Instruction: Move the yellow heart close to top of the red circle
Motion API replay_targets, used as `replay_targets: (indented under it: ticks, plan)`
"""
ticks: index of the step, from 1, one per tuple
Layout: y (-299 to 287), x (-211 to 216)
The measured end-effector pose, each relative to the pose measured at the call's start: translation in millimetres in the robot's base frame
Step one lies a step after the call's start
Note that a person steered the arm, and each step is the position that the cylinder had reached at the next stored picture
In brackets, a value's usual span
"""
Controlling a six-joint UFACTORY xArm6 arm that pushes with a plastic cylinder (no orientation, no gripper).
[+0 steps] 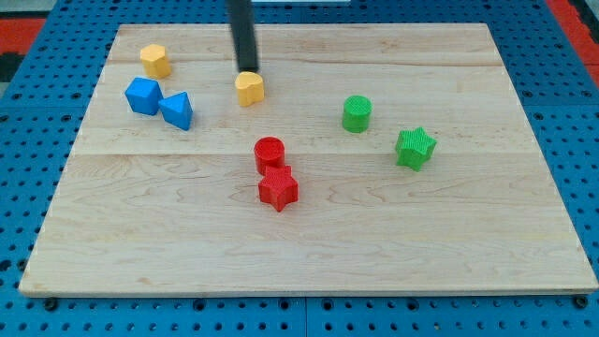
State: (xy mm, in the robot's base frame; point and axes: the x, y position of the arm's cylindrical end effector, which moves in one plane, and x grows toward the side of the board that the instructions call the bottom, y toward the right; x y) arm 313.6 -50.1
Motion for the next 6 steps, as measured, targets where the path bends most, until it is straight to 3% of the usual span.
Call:
replay_targets:
  ticks: [1, 3, 4, 6]
  plan:
    - [-12.0, 34.4]
    - [-47.6, 5.8]
    - [-41.3, 47.4]
    - [-20.3, 60.7]
